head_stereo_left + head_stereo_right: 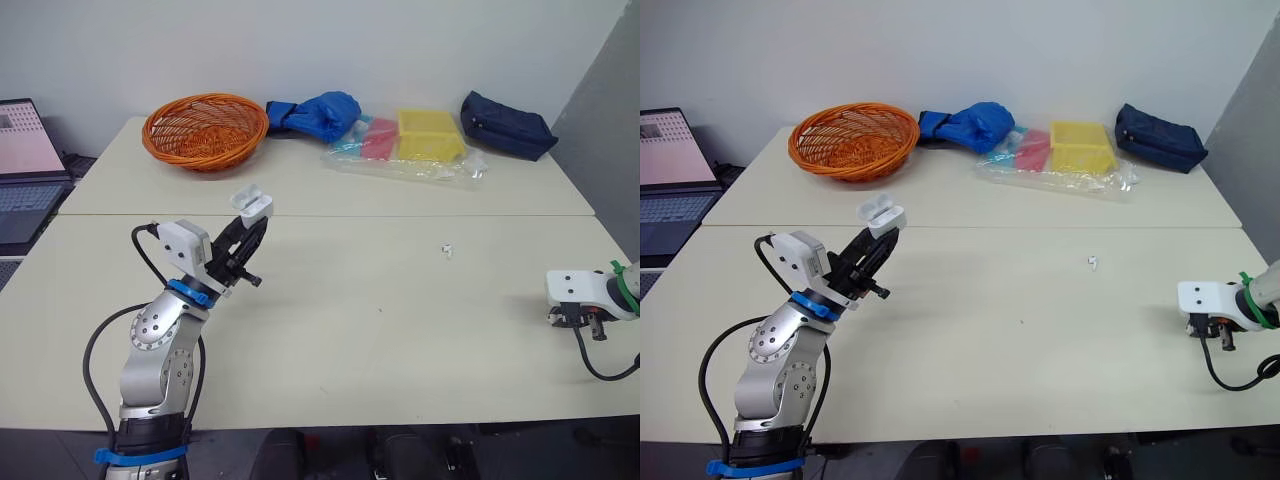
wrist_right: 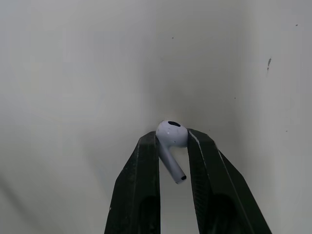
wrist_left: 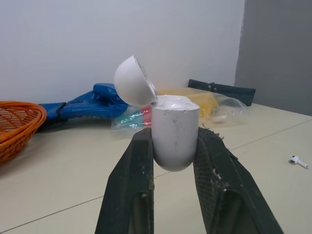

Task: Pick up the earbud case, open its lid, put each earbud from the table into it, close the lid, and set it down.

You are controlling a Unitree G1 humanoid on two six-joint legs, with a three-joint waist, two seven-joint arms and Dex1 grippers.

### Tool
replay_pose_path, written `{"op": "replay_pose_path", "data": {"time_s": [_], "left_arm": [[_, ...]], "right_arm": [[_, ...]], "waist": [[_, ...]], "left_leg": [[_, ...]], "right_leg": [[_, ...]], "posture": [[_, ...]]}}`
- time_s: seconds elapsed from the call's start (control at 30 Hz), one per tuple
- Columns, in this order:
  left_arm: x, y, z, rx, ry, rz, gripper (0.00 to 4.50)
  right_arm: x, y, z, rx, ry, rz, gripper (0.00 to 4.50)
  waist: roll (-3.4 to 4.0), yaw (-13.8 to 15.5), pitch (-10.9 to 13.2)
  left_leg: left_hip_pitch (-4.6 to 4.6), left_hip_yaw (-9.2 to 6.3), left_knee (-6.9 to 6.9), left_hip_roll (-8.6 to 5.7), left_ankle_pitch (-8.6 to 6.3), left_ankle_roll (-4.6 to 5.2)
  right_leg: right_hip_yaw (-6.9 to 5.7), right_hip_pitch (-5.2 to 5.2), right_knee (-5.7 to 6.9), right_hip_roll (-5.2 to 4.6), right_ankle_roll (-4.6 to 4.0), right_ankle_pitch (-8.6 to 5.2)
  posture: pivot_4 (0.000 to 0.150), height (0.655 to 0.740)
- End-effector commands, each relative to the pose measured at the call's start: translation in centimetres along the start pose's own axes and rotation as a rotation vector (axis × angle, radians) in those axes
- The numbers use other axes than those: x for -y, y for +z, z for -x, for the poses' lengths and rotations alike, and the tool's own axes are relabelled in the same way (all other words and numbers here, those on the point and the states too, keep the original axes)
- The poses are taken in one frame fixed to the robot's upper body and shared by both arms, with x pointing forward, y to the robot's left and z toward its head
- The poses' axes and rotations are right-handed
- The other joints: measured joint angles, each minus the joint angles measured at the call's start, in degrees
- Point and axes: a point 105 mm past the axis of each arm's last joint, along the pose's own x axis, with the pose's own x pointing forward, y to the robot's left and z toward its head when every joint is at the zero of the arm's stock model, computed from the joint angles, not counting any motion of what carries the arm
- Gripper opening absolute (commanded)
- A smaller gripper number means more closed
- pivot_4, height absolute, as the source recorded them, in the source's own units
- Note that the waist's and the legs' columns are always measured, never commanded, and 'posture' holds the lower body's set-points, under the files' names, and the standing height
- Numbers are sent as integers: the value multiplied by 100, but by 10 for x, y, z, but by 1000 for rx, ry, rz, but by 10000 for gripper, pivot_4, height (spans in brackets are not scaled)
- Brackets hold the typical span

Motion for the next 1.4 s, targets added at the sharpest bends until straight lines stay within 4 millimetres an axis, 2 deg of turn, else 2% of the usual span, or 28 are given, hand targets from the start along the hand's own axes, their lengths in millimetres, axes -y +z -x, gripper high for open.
{"op": "replay_pose_path", "data": {"time_s": [0.03,0.1,0.53,0.97,1.4], "left_arm": [[3,14,-3,39,-21,-52,7322],[2,14,-3,35,-25,-53,7322],[0,14,-4,34,-27,-51,7322],[-3,14,-1,33,-22,-59,7322],[-3,13,0,34,-17,-59,7322]], "right_arm": [[6,-3,4,-7,-32,-17,11703],[7,-2,4,0,-33,-20,17703],[5,-5,4,-17,-20,7,17703],[4,-4,5,-65,4,327,17703],[3,-11,7,-97,35,369,17703]], "waist": [[0,0,0],[0,0,0],[0,0,0],[0,-2,0],[0,-1,0]], "left_leg": [[0,0,2,0,0,0],[1,2,4,0,0,0],[3,2,5,0,0,0],[5,5,8,-1,0,0],[7,3,9,-1,1,0]], "right_leg": [[1,0,0,0,0,0],[4,1,0,0,0,0],[2,2,3,0,2,2],[4,4,5,0,2,2],[5,5,11,-2,3,4]], "posture": [[1500,7400],[1500,7400],[1500,7400],[1500,7400],[1500,7400]]}}
